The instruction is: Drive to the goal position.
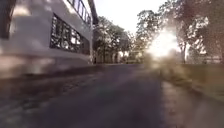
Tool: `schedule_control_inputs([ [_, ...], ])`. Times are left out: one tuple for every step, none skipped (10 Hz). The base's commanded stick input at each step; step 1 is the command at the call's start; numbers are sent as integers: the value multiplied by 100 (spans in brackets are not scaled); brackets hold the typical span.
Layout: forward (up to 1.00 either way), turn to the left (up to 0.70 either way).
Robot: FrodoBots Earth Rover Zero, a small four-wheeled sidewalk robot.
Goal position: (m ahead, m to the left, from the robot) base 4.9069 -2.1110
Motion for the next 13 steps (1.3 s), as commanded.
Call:
schedule_control_inputs([
  [70, 0],
  [70, 0],
  [70, 0],
  [70, 0],
  [70, 0],
  [70, 0],
  [70, 0],
  [70, 0],
  [70, 0],
  [70, 0],
  [70, 0],
  [70, 0],
  [70, 0],
])
